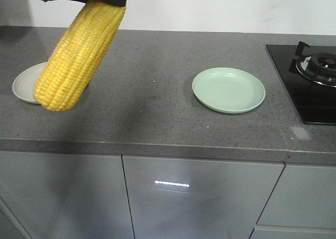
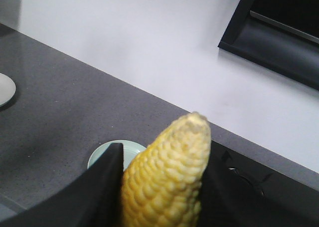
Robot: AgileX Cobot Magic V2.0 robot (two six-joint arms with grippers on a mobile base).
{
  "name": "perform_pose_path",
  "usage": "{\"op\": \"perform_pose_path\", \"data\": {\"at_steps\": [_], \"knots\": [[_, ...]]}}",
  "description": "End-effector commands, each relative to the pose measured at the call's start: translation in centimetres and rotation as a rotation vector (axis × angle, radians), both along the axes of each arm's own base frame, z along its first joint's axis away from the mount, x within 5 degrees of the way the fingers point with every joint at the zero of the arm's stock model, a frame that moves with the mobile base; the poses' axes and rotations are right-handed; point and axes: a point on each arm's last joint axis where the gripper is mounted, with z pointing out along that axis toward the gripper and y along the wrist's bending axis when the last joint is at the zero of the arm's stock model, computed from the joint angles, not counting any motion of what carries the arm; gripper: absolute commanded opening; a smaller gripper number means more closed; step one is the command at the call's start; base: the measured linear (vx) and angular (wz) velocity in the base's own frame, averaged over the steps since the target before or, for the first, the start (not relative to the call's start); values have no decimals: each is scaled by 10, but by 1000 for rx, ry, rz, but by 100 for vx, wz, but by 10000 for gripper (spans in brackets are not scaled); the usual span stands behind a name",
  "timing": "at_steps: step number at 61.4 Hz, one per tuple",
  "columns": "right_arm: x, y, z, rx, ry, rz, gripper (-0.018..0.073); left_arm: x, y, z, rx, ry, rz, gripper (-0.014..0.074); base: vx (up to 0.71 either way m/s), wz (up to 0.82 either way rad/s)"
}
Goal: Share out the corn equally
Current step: 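Approach the plates and stop with both cobs held above the counter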
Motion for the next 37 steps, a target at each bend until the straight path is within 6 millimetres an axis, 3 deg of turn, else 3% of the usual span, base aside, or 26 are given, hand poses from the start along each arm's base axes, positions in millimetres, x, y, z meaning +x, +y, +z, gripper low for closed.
{"op": "perform_pose_path", "data": {"at_steps": [1, 37], "knots": [[-5, -2, 10, 14, -88, -8, -4, -15, 4, 19, -70, -58, -2, -7, 11, -10], [-5, -2, 10, 14, -88, -8, -4, -15, 4, 19, -70, -58, -2, -7, 12, -5]]}}
